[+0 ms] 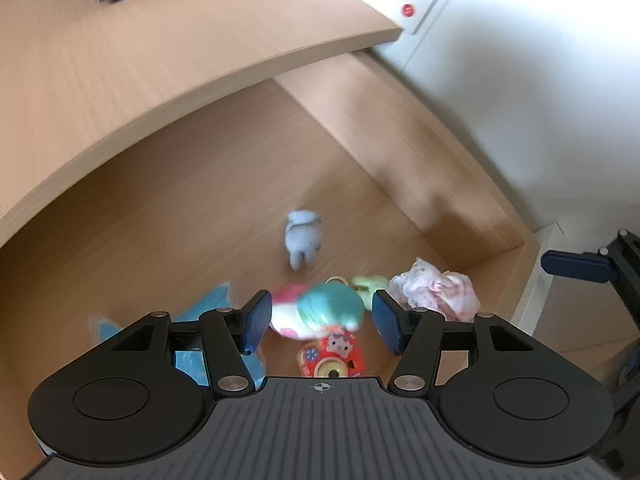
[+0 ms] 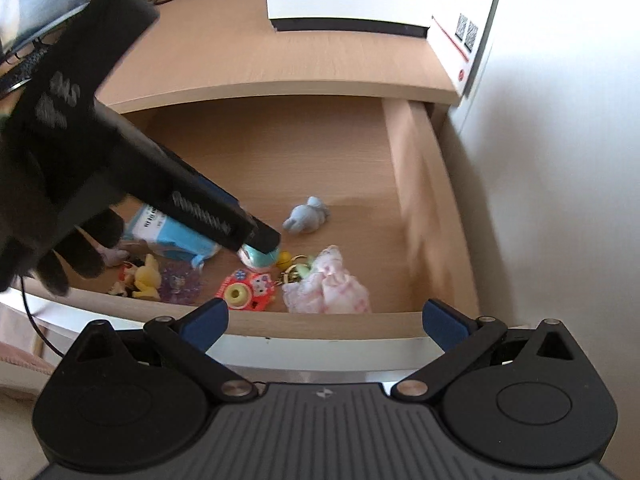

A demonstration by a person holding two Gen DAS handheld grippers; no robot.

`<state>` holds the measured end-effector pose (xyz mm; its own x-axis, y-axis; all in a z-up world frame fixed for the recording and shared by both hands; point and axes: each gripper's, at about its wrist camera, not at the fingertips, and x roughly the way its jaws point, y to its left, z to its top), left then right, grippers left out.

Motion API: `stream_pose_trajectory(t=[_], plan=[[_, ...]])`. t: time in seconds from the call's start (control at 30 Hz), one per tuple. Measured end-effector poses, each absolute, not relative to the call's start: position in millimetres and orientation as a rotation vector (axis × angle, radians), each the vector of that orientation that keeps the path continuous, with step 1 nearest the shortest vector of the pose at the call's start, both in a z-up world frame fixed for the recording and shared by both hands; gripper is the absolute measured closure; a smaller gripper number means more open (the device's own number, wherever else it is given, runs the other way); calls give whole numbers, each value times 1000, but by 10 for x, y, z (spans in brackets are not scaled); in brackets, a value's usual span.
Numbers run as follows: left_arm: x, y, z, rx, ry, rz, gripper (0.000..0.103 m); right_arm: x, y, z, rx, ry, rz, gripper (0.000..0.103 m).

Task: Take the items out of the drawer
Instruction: 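Grasp the pink lace cloth with the left gripper and lift it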

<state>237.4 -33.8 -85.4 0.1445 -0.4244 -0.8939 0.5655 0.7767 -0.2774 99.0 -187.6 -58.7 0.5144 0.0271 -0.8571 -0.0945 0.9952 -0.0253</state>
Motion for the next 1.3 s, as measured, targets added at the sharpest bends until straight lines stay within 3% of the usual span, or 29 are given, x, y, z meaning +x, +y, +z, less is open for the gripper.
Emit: stream_pose_trajectory(t=[0.17, 0.3, 0.63, 0.8, 0.87, 1.1, 1.3], plan=[[2376, -387, -843, 80, 1232, -764, 43, 979, -1919, -639, -58, 1029, 28, 0], [2464, -499, -871, -150, 1380, -867, 43, 948, -1900, -647, -58, 1031, 26, 0], [2591, -898, -1377, -254, 1703, -624, 44, 901, -1861, -625, -63, 1031, 17, 0], [2612, -1098, -1492, -199, 1704, -607, 46, 855, -1817, -626, -73, 1013, 5, 0], [2603, -1168, -1543, -171, 1707, -624, 74, 860, -1867, -639, -29, 1026, -1, 0], [2532, -926, -1370, -334, 1592, -707, 78, 854, -1875, -644, -3, 1038, -5, 0], [2362, -237, -877, -371, 1359, -668, 79, 943, -1843, -608, -16, 1083, 48, 0]])
